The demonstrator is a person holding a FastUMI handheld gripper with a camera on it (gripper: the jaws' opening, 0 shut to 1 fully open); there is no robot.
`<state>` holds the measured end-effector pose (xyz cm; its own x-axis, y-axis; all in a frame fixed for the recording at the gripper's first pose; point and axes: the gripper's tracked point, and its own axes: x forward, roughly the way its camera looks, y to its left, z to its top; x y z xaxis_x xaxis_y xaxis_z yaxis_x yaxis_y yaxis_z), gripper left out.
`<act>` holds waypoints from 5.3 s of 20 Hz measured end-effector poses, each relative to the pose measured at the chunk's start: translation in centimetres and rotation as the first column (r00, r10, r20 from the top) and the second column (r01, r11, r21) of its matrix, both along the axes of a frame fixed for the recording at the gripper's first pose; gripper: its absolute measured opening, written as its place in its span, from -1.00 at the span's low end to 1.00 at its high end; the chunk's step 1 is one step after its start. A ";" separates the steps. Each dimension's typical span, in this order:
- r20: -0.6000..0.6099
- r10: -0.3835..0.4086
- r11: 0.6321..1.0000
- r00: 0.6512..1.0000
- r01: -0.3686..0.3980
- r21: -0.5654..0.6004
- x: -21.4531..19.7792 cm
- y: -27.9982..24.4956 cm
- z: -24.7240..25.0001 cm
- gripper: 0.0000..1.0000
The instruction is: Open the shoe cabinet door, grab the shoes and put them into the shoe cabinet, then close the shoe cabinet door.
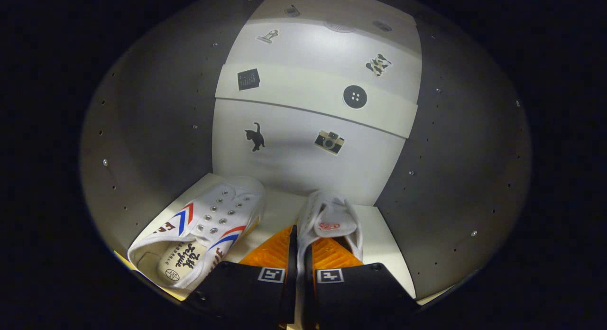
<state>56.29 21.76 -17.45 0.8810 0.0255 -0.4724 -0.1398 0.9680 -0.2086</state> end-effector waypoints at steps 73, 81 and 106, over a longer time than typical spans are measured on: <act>0.280 0.025 0.946 0.960 -0.114 0.304 -38.1 -24.3 15.9 0.81; 0.256 -0.012 0.948 0.966 -0.071 0.312 -37.6 -15.1 15.5 0.81; 0.298 0.057 0.955 0.953 -0.140 0.263 -31.5 -1.7 16.5 0.94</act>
